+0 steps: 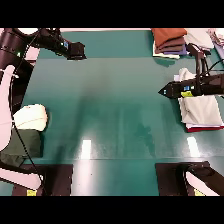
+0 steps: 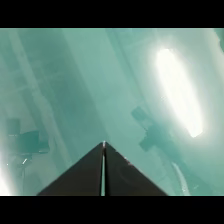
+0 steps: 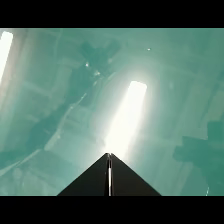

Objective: Fold the shirts.

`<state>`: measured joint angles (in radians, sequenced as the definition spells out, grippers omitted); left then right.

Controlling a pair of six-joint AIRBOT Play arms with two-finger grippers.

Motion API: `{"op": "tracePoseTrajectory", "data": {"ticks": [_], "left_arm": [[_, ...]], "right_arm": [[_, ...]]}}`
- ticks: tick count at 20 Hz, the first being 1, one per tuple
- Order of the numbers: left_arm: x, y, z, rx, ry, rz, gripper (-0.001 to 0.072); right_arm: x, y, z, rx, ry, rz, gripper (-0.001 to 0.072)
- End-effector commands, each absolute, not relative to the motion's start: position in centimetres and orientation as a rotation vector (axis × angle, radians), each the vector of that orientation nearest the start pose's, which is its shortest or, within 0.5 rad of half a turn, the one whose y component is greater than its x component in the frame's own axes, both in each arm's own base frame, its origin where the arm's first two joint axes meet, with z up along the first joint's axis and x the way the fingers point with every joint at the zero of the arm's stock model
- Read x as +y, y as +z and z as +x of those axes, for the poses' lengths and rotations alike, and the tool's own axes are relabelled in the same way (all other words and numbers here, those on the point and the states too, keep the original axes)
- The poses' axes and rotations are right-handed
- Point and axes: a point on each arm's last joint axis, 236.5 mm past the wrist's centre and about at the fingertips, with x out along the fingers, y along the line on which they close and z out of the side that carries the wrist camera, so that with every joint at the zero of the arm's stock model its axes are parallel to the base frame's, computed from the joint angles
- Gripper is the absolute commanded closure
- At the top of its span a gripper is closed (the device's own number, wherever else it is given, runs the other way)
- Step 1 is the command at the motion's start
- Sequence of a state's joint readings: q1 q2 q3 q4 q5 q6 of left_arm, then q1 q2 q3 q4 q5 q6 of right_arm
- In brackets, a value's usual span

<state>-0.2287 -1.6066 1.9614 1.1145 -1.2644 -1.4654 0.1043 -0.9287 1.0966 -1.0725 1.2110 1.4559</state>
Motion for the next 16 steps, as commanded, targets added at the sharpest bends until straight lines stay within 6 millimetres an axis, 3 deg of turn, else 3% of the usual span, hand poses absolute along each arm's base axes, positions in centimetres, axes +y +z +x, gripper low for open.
{"op": "tracePoseTrajectory", "data": {"ticks": [1, 11, 14, 16], "left_arm": [[-21.5, 18.3, 48.4, 0.9, -0.601, -0.129, 0.068], [-21.5, 18.3, 48.4, 0.898, -0.601, -0.131, 0.068], [-21.4, 19.0, 49.4, 0.848, -0.585, -0.132, 0.0679], [-19.9, 17.9, 47.6, 0.941, -0.576, -0.081, 0.0681]], "right_arm": [[14.1, 13.3, 32.2, 1.005, 0.482, 0.249, 0.0693], [14.1, 13.2, 31.9, 1.015, 0.485, 0.248, 0.0693], [14.2, 13.3, 31.8, 1.018, 0.49, 0.253, 0.0693], [14.2, 13.3, 32.0, 1.01, 0.487, 0.254, 0.0693]]}}
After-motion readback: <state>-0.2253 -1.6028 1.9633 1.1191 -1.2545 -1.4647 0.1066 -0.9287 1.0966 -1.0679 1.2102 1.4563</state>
